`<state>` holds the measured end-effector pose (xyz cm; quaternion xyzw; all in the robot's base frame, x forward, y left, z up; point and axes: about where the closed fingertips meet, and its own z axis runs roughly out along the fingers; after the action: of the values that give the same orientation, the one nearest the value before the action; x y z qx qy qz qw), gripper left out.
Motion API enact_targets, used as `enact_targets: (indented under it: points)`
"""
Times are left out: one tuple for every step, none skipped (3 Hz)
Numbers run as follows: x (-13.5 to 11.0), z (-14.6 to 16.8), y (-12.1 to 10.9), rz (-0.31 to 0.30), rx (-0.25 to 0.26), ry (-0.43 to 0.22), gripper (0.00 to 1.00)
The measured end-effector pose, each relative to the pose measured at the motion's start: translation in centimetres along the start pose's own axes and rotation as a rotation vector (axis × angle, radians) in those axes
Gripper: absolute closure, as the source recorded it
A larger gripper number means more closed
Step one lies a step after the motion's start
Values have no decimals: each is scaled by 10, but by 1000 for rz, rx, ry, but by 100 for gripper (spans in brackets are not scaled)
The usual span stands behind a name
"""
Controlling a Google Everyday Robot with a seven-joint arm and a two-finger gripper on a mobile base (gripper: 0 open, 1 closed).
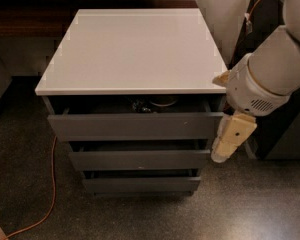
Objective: Pick water bottle from top drawer and place on counter
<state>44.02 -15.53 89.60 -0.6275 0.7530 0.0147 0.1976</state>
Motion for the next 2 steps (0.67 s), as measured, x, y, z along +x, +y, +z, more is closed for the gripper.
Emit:
enact_targets:
  points:
    - [-11,39,9,-37,-5,-24,0]
    - [-26,91,15,-151,-4,-37,0]
